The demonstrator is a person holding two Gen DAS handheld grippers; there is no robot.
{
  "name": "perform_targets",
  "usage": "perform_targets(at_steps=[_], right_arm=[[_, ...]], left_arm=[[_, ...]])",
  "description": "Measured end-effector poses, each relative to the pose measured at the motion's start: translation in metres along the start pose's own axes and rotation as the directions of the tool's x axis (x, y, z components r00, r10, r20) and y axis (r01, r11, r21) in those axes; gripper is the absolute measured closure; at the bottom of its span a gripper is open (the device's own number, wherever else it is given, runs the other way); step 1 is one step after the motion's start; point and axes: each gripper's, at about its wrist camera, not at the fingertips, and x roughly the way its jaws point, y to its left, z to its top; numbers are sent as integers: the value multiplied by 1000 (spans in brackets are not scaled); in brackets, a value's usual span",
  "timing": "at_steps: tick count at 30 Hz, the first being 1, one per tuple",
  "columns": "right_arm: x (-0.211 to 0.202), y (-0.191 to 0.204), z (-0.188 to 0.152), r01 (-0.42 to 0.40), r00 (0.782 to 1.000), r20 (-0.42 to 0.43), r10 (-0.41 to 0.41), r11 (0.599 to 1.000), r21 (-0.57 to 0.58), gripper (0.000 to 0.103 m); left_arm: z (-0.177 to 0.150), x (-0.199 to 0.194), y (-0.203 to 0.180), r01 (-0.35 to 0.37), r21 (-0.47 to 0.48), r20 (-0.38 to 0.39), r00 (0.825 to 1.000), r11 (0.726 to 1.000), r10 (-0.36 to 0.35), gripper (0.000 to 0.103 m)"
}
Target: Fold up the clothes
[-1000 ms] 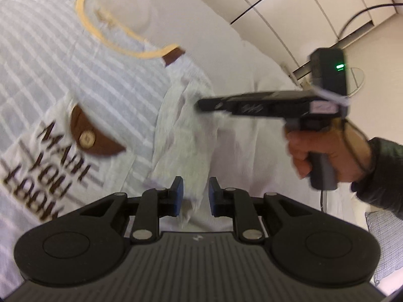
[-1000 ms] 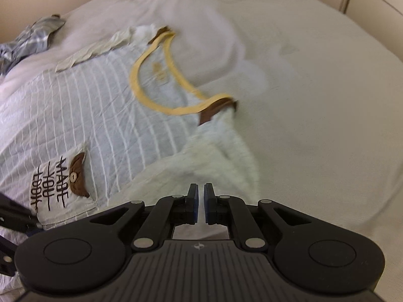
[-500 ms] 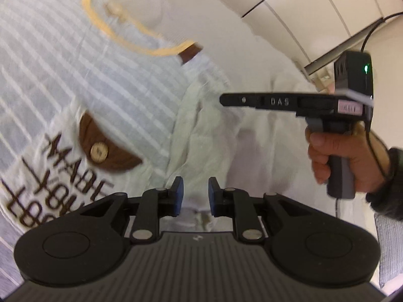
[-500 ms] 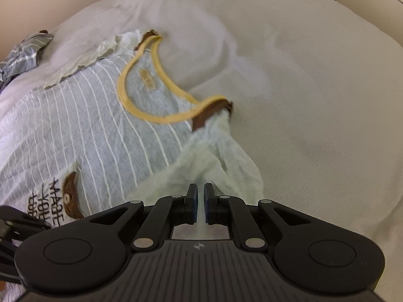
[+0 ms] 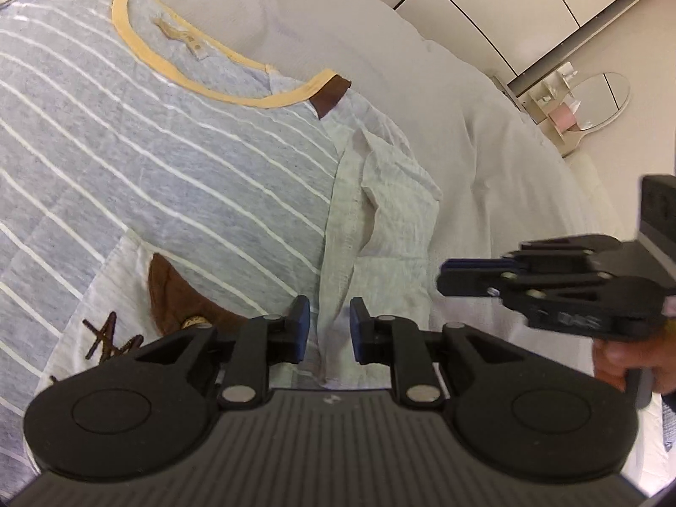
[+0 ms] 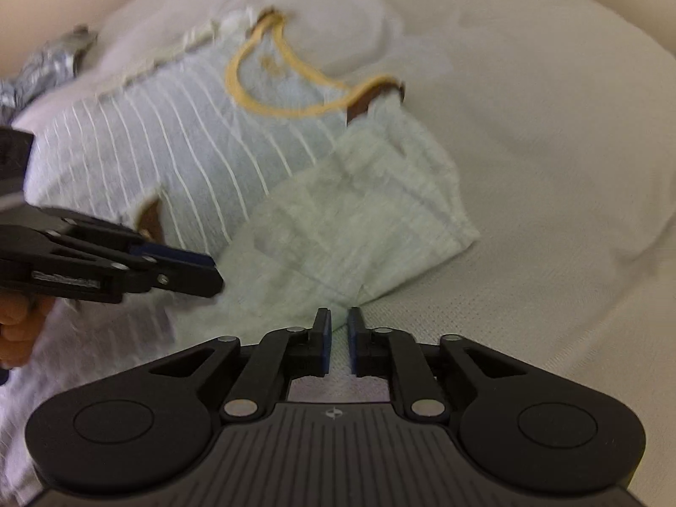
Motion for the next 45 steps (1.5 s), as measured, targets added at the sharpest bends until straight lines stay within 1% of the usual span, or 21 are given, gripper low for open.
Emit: perform_targets(at_steps=[2, 4, 6, 8, 10, 14, 16, 18, 20, 21, 22, 23, 26, 29, 31, 34, 35, 39, 41, 43, 45], right_arm=[[-12, 10, -2, -37, 999, 36, 36, 999, 12, 90], [-15, 25, -11, -83, 996, 35, 83, 997, -9, 90], [-5, 41, -21, -114, 994, -10, 113, 992, -56, 90], [11, 49, -31, -134, 989, -69, 129, 988, -73, 90], [15, 48, -38, -137, 987, -90, 134, 990, -31, 90], [3, 45, -41, -111, 992, -54, 111, 994, 7, 90], [-3, 43, -42, -98, 994, -36, 99, 995, 26, 90], [-9, 41, -43, -85, 996, -18, 86, 995, 45, 90], [-15, 40, -45, -73, 997, 0, 73, 995, 64, 90], [-18, 39, -45, -67, 998, 9, 66, 995, 74, 90], [-21, 38, -46, -61, 998, 17, 59, 995, 83, 90], [-21, 36, -42, -49, 998, 32, 46, 995, 89, 90], [-14, 33, -25, -4, 997, 76, -1, 998, 56, 90], [3, 30, -2, 38, 993, 115, -39, 999, 11, 90], [18, 29, 13, 42, 992, 122, -42, 999, 1, 90], [42, 32, 30, 38, 995, 92, -35, 999, -28, 90], [43, 33, 34, 43, 994, 99, -39, 998, -35, 90], [21, 35, 39, 62, 982, 182, -58, 998, -15, 90], [15, 30, 37, 105, 974, 202, -104, 994, 6, 91], [17, 21, 37, 150, 969, 194, -156, 988, 45, 89], [28, 8, 41, 160, 972, 163, -172, 984, 81, 91]], left_arm=[[1, 3, -1, -10, 12, -4, 1000, 1000, 10, 87], [3, 5, -4, -17, 23, -3, 1000, 1000, 17, 87], [5, 1, -4, -16, 18, 5, 1000, 1000, 16, 87], [6, -5, -5, -22, 18, 17, 1000, 1000, 21, 87], [5, -15, -3, -28, 1, 34, 999, 1000, 28, 85], [-6, -33, -7, -31, 8, 40, 999, 999, 30, 84], [-9, -33, -15, -12, 51, 28, 1000, 999, 11, 84], [-12, -28, -21, -9, 112, -3, 1000, 994, 10, 84], [-14, -18, -24, -23, 155, -31, 999, 988, 28, 84], [-15, -12, -25, -40, 176, -47, 998, 984, 49, 84], [-15, -6, -25, -59, 192, -56, 996, 980, 71, 84], [-16, -3, -23, -65, 197, -59, 995, 978, 78, 84], [-17, -2, -20, -65, 196, -58, 995, 979, 78, 84], [-19, -8, -18, -67, 191, -52, 996, 979, 78, 84], [-21, -11, -16, -69, 182, -43, 996, 981, 78, 84], [-22, -22, -16, -64, 169, -16, 998, 984, 67, 84], [-22, -27, -15, -64, 162, -4, 998, 985, 65, 84], [-23, -44, -8, -77, 137, 30, 997, 988, 73, 83], [-23, -50, -5, -88, 131, 37, 996, 987, 84, 83], [-24, -58, -2, -104, 134, 43, 994, 986, 99, 83], [-26, -67, -3, -123, 144, 52, 992, 982, 117, 83]])
